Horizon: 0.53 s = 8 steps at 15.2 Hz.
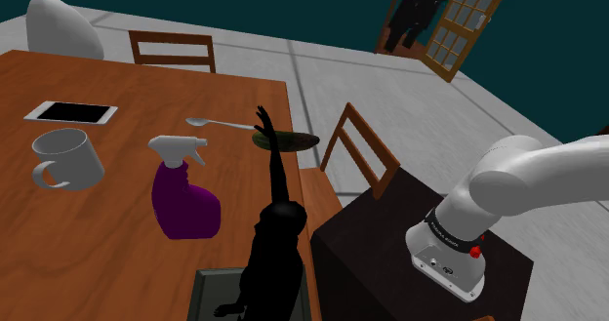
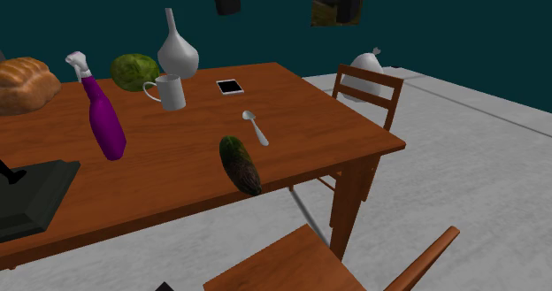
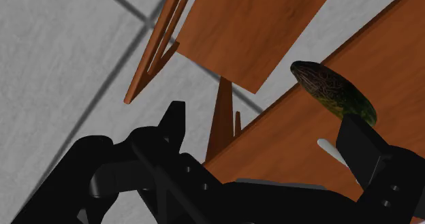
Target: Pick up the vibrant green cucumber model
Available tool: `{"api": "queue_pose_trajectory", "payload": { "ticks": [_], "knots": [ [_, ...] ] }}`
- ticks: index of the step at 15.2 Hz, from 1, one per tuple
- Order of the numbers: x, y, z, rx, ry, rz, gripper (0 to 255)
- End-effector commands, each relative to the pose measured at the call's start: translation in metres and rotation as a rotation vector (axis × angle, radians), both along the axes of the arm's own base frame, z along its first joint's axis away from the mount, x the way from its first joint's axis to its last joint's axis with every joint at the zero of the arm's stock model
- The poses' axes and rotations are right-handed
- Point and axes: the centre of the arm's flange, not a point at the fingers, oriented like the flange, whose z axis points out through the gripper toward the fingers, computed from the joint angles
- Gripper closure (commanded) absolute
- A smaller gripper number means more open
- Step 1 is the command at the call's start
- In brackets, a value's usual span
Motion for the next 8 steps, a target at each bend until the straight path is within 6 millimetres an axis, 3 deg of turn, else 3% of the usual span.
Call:
{"api": "queue_pose_trajectory", "payload": {
  "ticks": [1,8],
  "knots": [
    [0.0,0.0,0.0,0.0,0.0,0.0,0],
    [0.049,0.046,-0.066,-0.046,0.007,0.215,0]
  ]
}}
